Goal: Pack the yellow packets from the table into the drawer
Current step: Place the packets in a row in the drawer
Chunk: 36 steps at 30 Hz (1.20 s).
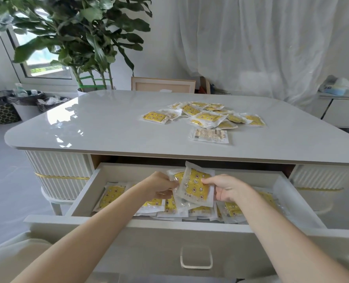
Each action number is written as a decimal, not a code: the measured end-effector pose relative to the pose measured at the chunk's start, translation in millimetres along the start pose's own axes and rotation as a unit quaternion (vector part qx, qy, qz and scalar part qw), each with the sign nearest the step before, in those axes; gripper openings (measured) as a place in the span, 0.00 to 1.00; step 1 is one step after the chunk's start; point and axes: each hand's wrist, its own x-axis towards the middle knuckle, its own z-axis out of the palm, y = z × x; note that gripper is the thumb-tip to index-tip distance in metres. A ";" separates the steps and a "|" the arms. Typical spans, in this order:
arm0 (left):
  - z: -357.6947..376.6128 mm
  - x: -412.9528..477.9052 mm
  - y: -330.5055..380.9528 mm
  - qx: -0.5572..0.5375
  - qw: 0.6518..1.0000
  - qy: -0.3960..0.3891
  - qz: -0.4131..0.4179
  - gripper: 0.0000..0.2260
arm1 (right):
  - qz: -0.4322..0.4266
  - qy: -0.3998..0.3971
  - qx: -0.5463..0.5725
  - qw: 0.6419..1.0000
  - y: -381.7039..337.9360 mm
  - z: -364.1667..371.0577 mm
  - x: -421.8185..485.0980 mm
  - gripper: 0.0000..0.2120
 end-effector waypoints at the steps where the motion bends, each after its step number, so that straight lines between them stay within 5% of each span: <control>1: -1.4 0.3 0.2 -0.022 1.000 -0.007 -0.008 0.09 | -0.001 0.004 -0.012 1.000 0.4 0.1 -0.9 0.02; 6: -14.3 4.5 -2.4 -0.070 0.997 0.005 -0.022 0.20 | -0.011 0.052 -0.043 0.998 3.3 -0.7 -0.7 0.15; 9: -27.7 3.1 -6.9 -0.076 0.997 0.018 -0.027 0.19 | -0.011 0.095 -0.046 0.994 4.7 -4.2 1.9 0.19; 13: -55.3 -3.2 -10.1 -0.033 0.998 0.054 -0.029 0.20 | -0.030 0.116 -0.050 0.992 3.4 -2.5 4.2 0.16; 22: -116.9 -13.9 -25.7 0.080 0.986 0.137 -0.052 0.23 | -0.024 0.021 -0.152 0.988 -2.5 42.7 7.7 0.18; 31: -134.0 5.6 -48.4 0.233 0.944 0.222 -0.075 0.19 | -0.029 0.000 -0.182 0.983 -2.8 70.9 28.5 0.18; 36: -117.8 9.5 -48.0 0.397 0.879 0.263 -0.010 0.20 | -0.030 0.019 -0.207 0.978 6.5 67.0 37.5 0.16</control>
